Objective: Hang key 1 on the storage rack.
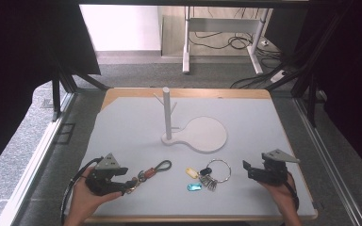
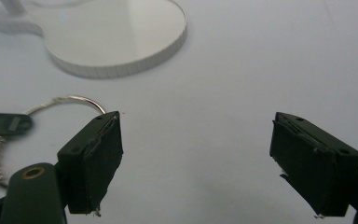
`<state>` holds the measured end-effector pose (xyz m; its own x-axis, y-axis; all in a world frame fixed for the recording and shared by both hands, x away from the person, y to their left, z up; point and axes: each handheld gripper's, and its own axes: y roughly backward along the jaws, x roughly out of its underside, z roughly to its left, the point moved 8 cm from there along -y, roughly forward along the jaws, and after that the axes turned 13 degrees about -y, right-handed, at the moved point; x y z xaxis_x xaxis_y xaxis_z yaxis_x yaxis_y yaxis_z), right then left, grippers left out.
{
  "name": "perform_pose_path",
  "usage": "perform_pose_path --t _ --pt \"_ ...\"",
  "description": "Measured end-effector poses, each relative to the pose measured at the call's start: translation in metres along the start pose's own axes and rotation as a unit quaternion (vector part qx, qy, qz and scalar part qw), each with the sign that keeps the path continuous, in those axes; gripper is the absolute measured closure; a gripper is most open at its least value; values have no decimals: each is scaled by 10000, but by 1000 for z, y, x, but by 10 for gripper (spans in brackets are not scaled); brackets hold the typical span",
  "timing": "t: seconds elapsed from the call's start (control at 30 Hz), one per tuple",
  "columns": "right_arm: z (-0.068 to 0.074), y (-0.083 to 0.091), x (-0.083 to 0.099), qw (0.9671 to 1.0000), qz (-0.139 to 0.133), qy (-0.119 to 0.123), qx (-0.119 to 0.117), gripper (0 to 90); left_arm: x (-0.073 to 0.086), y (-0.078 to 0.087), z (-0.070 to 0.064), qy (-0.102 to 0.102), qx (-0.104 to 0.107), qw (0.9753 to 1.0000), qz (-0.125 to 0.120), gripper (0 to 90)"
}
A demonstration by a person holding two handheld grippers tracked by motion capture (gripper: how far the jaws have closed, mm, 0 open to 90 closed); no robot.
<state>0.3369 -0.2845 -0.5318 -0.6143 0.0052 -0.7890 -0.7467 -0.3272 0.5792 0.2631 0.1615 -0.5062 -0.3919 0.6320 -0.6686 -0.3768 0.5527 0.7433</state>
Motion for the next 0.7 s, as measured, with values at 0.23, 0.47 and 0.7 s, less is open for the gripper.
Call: perform_pose_path --t 0.23,0.47,0.7 --pt "-17 13 2 9990 -102 -408 -177 182 1 -2 -1 -33 -9 10000 58 405" --pt "-17 13 3 9987 -70 -439 -247 187 3 1 -1 -45 -49 9999 91 405" --pt "-17 16 8 9990 0 -402 -197 204 7 1 2 111 -19 9999 52 406"
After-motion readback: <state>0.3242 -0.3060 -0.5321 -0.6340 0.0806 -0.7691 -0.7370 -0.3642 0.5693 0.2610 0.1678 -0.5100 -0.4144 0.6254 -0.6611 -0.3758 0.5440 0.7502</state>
